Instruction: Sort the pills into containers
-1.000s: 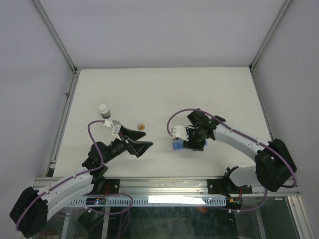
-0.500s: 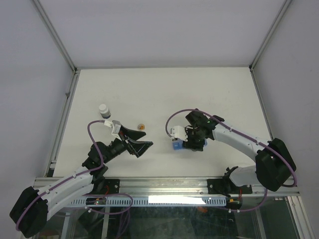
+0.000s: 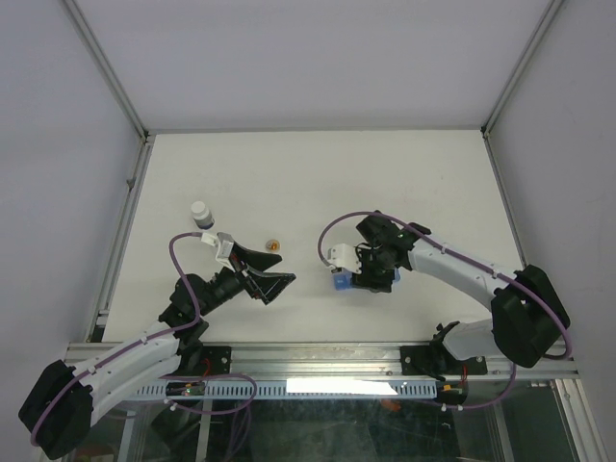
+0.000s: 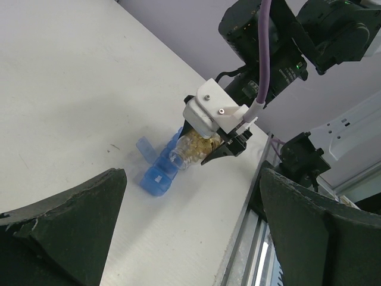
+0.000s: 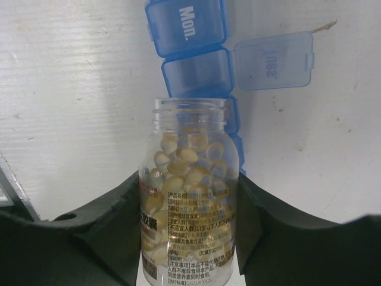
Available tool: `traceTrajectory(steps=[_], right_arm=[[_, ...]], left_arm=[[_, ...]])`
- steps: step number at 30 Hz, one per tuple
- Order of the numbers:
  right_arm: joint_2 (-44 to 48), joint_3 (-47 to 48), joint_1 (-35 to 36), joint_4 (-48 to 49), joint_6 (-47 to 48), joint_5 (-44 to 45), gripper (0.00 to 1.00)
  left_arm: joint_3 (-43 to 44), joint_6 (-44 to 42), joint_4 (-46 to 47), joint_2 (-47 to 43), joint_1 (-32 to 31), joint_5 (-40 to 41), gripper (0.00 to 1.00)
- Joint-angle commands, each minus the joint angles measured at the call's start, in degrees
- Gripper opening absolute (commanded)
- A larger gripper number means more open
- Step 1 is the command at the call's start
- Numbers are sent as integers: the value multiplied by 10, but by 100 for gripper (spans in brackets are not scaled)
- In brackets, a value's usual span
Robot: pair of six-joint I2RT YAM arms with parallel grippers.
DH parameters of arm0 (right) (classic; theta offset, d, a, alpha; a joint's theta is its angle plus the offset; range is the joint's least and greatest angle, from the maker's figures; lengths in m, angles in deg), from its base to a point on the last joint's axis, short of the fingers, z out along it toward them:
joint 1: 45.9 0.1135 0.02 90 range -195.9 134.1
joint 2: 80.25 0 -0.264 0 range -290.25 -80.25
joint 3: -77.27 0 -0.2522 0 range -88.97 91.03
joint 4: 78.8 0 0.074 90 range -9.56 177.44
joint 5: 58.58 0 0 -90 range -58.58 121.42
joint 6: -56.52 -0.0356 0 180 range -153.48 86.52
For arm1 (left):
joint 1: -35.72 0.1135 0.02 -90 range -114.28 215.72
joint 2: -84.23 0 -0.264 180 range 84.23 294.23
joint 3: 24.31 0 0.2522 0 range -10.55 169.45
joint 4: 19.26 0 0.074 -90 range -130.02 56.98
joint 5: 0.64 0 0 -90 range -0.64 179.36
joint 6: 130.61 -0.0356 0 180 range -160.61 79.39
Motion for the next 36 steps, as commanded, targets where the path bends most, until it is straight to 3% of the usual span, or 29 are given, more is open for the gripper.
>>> traceTrajectory(steps=[1, 2, 5, 7, 10, 13, 15, 17, 20, 23, 25, 28, 30, 33, 36], right_arm=[[-3, 32, 5, -5, -10, -6, 0], [-5, 40, 5, -21, -13, -27, 0], [4, 10, 5, 18, -2, 23, 0], [-9, 35, 6, -17, -10, -18, 0], [1, 10, 6, 22, -6, 27, 0], [0, 35, 7, -9, -13, -12, 0], [5, 8, 7, 28, -5, 42, 0], [-11, 41, 7, -22, -15, 0, 0], [4, 6, 8, 30, -4, 40, 0], [-6, 38, 8, -13, -16, -10, 0], [6, 9, 6, 28, -6, 39, 0], [-5, 43, 6, -20, -17, -15, 0], [9, 4, 6, 31, -4, 45, 0], [-1, 31, 7, -17, -19, -6, 0], [0, 23, 7, 4, -16, 29, 0]], left_arm=[[-5, -7, 28, 4, 3, 14, 99], [-5, -6, 25, 3, 3, 14, 99], [-7, -7, 31, 3, 4, 14, 99], [-7, -6, 29, 3, 4, 14, 99], [-10, -5, 30, 0, 4, 13, 99], [-11, -4, 27, -4, 4, 14, 99], [-11, -5, 30, -4, 4, 14, 99], [-10, -5, 28, -4, 3, 15, 99], [-11, -4, 31, -3, 4, 13, 99], [-12, -3, 28, -6, 4, 12, 99], [-13, -3, 30, -6, 3, 12, 99], [-12, -3, 25, -9, 4, 12, 99], [-14, -2, 31, -9, 3, 12, 99], [-13, -2, 28, -7, 3, 12, 99], [-14, -2, 34, -4, 3, 11, 99]])
